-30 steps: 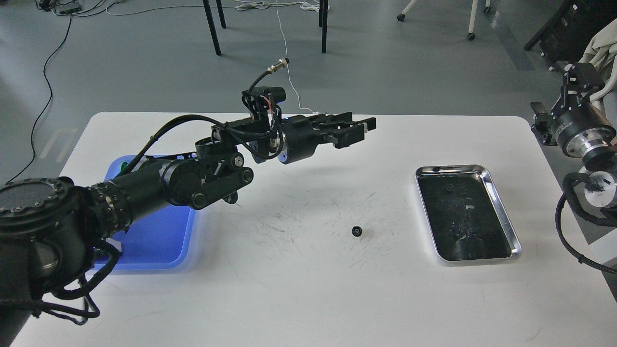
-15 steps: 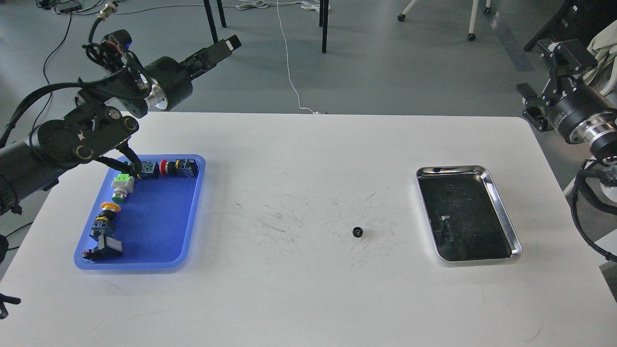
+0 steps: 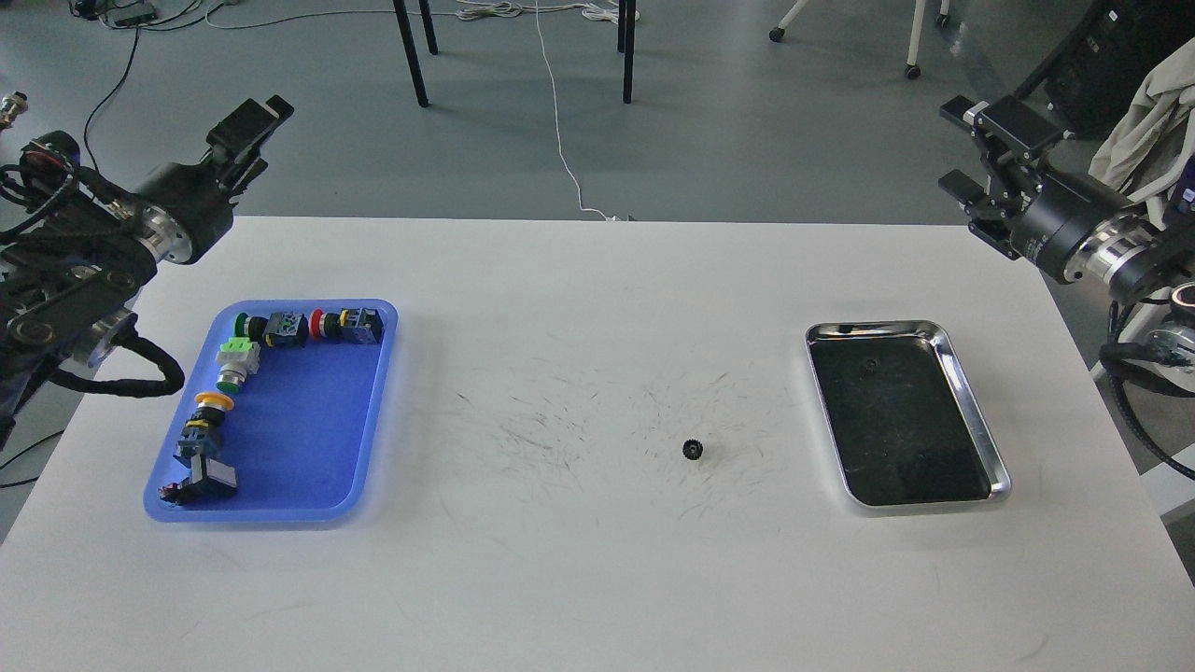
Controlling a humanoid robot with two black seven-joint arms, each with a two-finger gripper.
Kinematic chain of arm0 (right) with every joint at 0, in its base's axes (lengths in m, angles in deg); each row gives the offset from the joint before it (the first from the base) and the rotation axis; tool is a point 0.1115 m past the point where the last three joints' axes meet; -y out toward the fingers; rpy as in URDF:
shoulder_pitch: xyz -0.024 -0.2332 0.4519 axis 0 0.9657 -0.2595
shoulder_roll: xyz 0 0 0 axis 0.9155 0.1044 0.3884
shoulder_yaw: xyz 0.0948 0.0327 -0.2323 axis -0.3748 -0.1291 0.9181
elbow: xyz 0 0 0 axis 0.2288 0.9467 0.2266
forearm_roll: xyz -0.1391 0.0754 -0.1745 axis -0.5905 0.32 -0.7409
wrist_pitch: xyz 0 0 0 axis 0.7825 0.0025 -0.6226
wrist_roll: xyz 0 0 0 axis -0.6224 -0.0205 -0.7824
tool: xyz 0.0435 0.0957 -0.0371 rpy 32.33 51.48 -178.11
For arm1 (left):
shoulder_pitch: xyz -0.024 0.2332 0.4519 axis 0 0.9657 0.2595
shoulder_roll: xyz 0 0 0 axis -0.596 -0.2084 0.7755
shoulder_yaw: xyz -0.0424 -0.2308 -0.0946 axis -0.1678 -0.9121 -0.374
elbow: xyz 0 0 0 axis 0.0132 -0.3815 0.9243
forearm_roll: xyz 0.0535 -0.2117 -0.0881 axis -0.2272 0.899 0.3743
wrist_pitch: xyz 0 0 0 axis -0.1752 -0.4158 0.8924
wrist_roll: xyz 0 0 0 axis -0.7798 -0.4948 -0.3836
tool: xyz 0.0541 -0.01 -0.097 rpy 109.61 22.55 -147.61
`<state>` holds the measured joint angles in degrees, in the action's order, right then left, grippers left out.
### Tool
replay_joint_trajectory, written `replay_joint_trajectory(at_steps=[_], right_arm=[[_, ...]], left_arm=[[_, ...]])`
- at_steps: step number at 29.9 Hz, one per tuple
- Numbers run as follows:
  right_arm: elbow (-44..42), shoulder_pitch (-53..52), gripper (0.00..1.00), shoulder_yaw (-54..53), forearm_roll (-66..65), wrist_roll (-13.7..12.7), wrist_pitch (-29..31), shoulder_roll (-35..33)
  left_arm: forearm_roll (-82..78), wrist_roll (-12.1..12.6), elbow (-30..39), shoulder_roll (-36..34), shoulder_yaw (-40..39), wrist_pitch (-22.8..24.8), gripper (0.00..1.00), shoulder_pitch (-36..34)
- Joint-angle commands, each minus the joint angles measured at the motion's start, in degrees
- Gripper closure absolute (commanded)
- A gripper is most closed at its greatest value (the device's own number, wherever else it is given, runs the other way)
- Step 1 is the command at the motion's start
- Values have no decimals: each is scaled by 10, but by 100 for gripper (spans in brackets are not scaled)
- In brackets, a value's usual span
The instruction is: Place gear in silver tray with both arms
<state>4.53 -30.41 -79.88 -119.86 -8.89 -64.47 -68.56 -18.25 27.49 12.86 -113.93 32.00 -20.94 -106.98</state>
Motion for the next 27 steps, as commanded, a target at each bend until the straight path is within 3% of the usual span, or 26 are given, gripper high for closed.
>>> replay_joint_trajectory(at_steps=[1, 6, 15, 27], right_arm=[[8, -27, 2, 39, -15, 0, -1, 0], [21, -56, 2, 78, -38, 0, 0, 3], [43, -84, 3, 95, -253, 4, -1, 29], [-48, -95, 3, 182, -338, 7, 0, 142]], left_arm=[[32, 0, -3, -13, -13, 45, 2, 19], [111, 0, -8, -21, -44, 146, 2, 36], [142, 0, -67, -8, -90, 178, 2, 40], [147, 0, -103, 23, -94, 184, 2, 33]])
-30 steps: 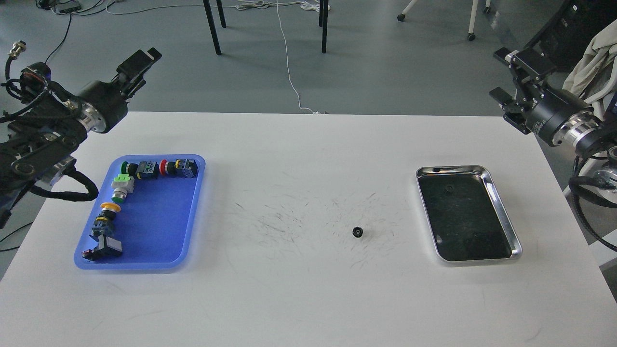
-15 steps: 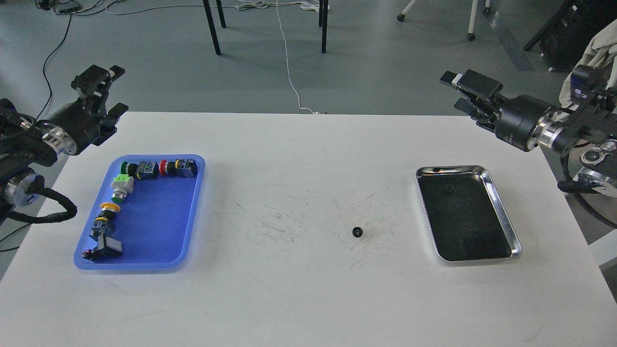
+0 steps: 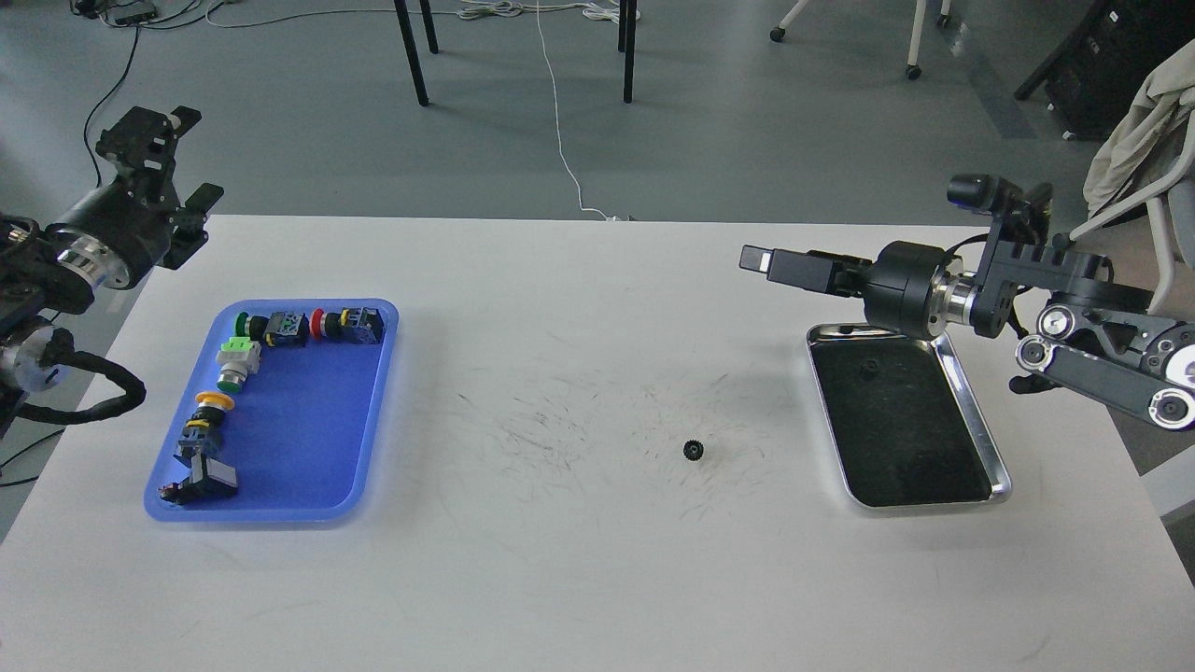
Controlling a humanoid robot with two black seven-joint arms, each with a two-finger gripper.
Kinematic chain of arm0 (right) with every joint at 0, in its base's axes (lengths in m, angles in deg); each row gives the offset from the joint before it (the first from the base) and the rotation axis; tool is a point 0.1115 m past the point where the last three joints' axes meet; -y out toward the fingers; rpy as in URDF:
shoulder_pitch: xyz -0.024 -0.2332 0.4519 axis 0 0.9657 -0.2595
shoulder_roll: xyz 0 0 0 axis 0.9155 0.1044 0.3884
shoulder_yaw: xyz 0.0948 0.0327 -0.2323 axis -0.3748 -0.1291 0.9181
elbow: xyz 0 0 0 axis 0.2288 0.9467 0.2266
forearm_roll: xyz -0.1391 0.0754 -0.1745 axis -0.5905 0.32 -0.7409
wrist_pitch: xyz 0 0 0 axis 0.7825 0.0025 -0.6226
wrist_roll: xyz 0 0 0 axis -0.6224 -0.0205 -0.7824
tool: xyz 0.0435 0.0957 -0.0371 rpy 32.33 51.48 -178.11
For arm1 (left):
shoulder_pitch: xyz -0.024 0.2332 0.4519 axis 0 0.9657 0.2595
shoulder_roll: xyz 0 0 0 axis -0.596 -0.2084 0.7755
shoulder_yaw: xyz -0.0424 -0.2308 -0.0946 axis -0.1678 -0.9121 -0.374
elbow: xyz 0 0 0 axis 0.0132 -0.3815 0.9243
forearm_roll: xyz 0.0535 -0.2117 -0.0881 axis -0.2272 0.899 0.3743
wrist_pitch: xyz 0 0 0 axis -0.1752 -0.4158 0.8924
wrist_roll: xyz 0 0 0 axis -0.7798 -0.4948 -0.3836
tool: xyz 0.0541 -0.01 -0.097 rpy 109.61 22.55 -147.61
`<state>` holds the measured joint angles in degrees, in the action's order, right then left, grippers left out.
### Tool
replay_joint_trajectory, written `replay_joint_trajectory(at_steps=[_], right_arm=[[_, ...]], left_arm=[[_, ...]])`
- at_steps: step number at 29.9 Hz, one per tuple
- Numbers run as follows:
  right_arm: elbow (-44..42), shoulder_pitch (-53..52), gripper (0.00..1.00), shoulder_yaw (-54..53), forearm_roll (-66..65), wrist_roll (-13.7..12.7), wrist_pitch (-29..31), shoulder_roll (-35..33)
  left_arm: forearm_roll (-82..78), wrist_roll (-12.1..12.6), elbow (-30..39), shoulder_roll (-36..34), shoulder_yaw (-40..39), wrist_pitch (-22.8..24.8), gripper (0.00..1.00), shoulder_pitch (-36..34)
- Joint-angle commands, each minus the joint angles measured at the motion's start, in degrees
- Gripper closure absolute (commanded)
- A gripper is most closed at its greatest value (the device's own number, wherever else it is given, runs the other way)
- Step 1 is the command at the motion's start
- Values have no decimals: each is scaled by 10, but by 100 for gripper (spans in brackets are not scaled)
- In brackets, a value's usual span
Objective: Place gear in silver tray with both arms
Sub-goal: 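Reach the right gripper toward the black gear on the table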
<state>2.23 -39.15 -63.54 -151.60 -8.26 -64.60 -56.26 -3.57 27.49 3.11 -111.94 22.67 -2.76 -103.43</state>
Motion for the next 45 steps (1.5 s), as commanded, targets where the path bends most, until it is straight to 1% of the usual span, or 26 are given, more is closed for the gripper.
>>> replay_joint_trajectory(at_steps=[1, 8, 14, 16, 20, 23, 30, 36, 40, 43, 45], right_arm=[[-30, -13, 3, 30, -31, 1, 2, 22], [-39, -45, 3, 100, -53, 1, 2, 55], [-35, -87, 4, 169, -93, 10, 3, 64], [-33, -102, 5, 193, -108, 18, 4, 79], [-28, -141, 5, 234, -130, 42, 6, 95], [-27, -160, 5, 260, -141, 53, 9, 116], [-21, -190, 6, 305, -176, 53, 15, 167], [-23, -193, 8, 324, -181, 53, 15, 205], [-27, -190, 14, 333, -183, 53, 15, 214], [-29, -190, 15, 344, -186, 53, 15, 214], [-32, -190, 18, 354, -186, 53, 16, 215]], left_arm=[[0, 0, -5, 3, 0, 2, 2, -3], [-1, 0, -6, 9, 6, -1, 2, -4], [-4, 0, -6, 10, 7, -3, 2, -4], [-5, 0, -6, 10, 8, -3, 2, -4], [-7, 0, -6, 8, 9, -2, 2, -4], [-8, 0, -6, 7, 9, -2, 2, -4], [-8, 0, -6, 5, 10, 0, 2, -1], [-6, 0, -6, 3, 10, 1, 2, -1], [-5, 0, -6, 3, 9, 1, 2, 0], [-5, 0, -6, 3, 9, 1, 2, 1], [-5, 0, -6, 4, 9, 1, 2, 1]])
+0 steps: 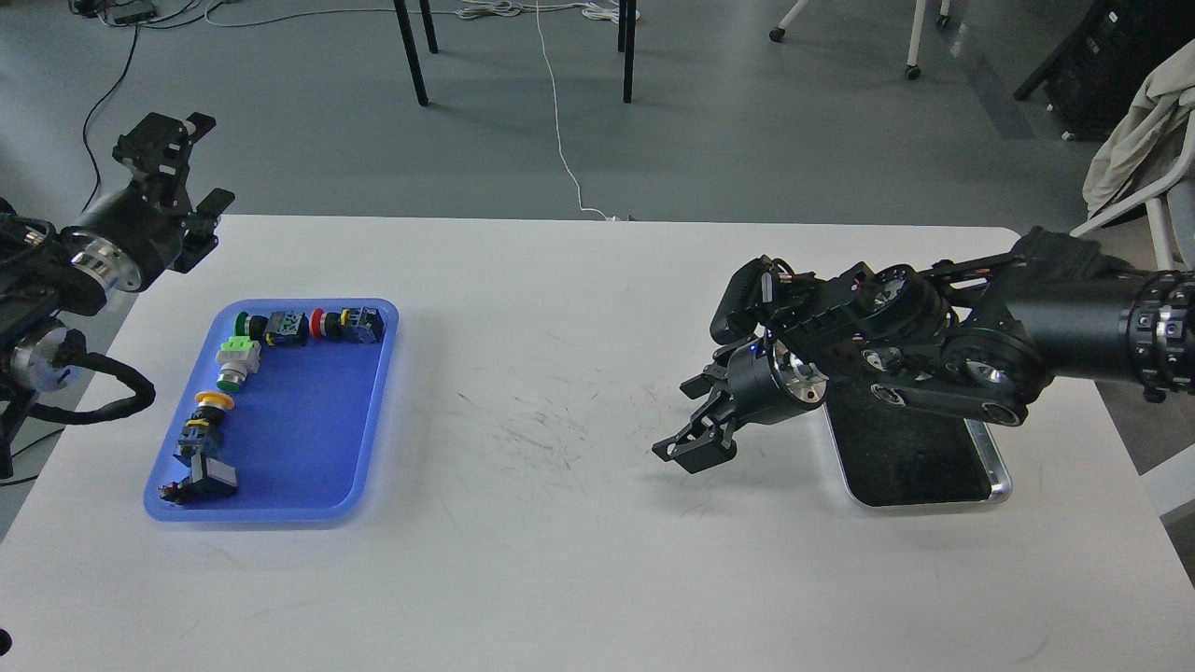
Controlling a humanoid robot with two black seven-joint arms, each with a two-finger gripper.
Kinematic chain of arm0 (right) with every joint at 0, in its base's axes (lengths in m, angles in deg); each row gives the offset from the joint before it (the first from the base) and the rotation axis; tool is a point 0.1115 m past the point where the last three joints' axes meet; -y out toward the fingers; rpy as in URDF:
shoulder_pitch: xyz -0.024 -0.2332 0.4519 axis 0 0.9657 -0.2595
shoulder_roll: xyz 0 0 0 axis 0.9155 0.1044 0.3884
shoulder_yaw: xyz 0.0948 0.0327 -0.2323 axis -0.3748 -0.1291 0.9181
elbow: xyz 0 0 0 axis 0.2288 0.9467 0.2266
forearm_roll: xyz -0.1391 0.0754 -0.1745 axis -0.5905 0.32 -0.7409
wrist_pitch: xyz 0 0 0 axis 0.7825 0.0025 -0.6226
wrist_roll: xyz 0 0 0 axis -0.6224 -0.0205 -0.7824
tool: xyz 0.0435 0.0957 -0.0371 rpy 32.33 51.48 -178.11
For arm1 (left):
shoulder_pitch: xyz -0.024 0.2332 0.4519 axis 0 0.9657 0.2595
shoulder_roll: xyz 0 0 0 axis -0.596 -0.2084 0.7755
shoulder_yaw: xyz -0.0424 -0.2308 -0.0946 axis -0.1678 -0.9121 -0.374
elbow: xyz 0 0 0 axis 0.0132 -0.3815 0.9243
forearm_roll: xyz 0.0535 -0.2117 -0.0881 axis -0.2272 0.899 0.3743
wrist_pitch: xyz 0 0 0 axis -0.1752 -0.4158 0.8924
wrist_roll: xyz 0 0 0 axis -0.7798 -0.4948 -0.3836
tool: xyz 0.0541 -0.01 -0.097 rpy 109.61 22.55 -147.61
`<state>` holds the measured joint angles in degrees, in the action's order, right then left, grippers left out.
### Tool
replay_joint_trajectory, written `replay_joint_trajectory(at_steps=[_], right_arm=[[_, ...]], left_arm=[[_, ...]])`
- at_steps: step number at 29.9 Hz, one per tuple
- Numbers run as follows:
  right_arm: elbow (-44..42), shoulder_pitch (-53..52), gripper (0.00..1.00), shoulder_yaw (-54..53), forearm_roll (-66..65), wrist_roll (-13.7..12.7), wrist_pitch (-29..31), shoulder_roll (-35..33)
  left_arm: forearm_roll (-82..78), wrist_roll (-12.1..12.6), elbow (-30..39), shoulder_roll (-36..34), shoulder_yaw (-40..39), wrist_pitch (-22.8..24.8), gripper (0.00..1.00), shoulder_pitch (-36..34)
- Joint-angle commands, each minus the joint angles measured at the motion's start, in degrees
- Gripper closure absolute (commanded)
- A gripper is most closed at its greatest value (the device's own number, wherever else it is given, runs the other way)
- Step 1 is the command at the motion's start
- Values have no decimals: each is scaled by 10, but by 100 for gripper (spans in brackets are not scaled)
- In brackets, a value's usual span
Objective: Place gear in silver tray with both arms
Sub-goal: 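Reach the right gripper toward the black gear on the table, then lower the right gripper onto the black gear and close it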
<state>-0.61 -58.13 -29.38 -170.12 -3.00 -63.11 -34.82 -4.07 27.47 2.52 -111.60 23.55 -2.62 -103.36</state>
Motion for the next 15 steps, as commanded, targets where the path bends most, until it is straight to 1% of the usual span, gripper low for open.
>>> replay_joint_trajectory(at_steps=[1, 4, 6, 9, 15], right_arm=[[-5, 0, 20, 16, -2, 0, 1, 1], [-16, 4, 23, 25, -9, 0, 1, 4], [-23, 5, 28, 26, -9, 0, 0, 4], [-33, 12, 28, 27, -9, 0, 1, 6], [-44, 20, 28, 29, -10, 0, 1, 34]], left_arm=[[0, 0, 0, 2, 0, 0, 2, 0], [0, 0, 0, 3, 0, 0, 2, 0], [-1, 0, 0, 4, 0, -1, 2, -1], [0, 0, 1, 2, 0, -1, 2, -3], [0, 0, 1, 0, 0, 0, 2, -4]])
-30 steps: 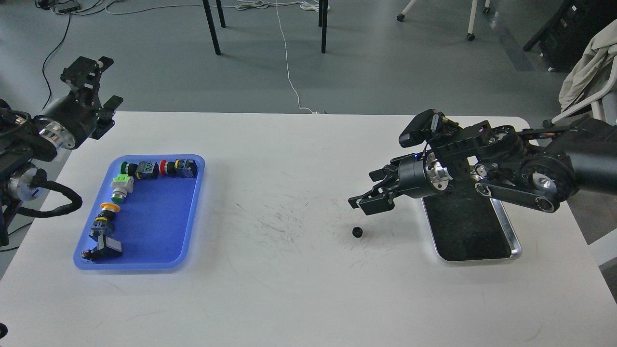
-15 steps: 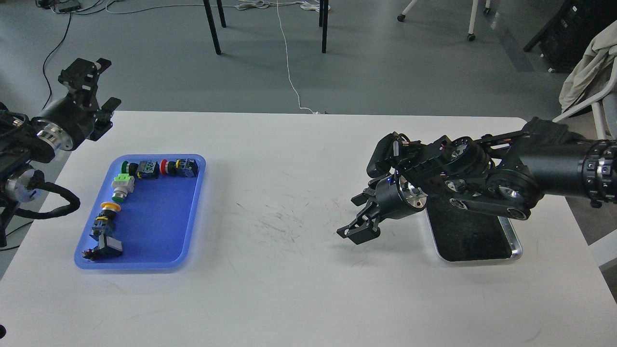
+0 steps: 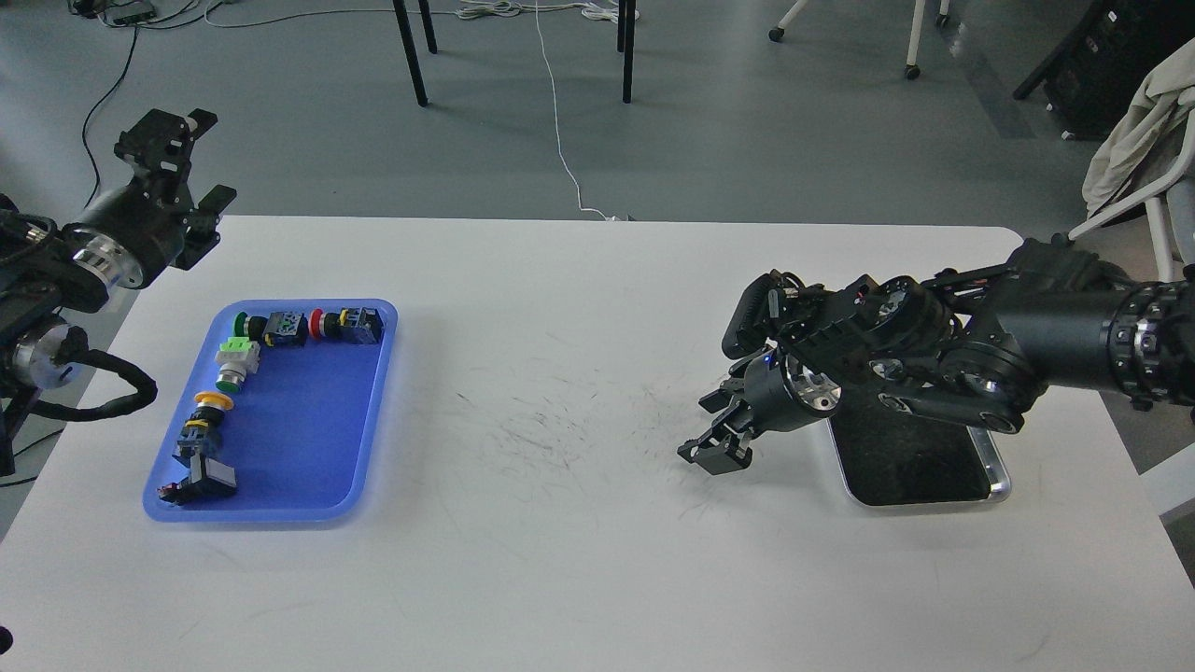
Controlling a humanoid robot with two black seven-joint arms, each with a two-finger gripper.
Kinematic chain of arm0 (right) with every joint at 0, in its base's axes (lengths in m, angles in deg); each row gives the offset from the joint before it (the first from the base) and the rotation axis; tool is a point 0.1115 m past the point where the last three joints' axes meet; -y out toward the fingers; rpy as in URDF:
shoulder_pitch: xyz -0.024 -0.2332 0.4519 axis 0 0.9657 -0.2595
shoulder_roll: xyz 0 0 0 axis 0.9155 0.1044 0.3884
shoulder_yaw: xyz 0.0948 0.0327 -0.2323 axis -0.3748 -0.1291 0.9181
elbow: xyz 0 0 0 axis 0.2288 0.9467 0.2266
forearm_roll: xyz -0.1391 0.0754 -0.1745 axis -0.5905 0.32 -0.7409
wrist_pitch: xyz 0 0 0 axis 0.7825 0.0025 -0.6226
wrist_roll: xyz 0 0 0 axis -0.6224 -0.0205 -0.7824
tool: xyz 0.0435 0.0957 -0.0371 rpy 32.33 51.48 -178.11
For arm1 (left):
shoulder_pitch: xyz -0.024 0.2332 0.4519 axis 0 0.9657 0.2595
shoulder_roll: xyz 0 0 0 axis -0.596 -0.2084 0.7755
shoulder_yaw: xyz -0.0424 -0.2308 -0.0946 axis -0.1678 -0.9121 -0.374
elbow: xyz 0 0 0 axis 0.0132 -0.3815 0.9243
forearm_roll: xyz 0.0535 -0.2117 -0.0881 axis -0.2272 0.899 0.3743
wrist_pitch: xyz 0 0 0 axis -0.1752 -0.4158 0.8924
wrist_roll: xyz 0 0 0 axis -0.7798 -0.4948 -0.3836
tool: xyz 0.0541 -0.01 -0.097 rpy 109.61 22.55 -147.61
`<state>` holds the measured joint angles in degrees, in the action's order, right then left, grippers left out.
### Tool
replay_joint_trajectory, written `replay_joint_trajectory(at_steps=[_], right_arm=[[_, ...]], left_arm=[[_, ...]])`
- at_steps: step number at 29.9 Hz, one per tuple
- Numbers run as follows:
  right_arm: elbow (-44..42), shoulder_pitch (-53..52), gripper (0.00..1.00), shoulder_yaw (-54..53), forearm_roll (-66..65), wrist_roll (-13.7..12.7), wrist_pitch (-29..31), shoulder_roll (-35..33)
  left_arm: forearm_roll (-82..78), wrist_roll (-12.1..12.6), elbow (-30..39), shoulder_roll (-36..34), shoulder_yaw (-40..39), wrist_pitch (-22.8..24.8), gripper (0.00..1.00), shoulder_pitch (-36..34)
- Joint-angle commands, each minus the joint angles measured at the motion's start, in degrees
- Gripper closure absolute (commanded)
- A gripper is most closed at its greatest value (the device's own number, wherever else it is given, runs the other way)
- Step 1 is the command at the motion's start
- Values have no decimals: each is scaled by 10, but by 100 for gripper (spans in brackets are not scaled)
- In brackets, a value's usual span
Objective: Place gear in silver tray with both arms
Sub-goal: 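Lower the right gripper onto the black gear and close it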
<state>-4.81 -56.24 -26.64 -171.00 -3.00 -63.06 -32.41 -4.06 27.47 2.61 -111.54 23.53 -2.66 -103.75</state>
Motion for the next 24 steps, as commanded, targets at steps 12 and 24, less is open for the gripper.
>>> replay_joint_trajectory(at_steps=[12, 24], right_arm=[[-4, -1, 28, 32, -4, 0, 1, 23], [-17, 3, 37, 32, -4, 0, 1, 23]], left_arm=[[-1, 0, 0, -2, 0, 1, 2, 1], [0, 0, 0, -1, 0, 0, 2, 3]])
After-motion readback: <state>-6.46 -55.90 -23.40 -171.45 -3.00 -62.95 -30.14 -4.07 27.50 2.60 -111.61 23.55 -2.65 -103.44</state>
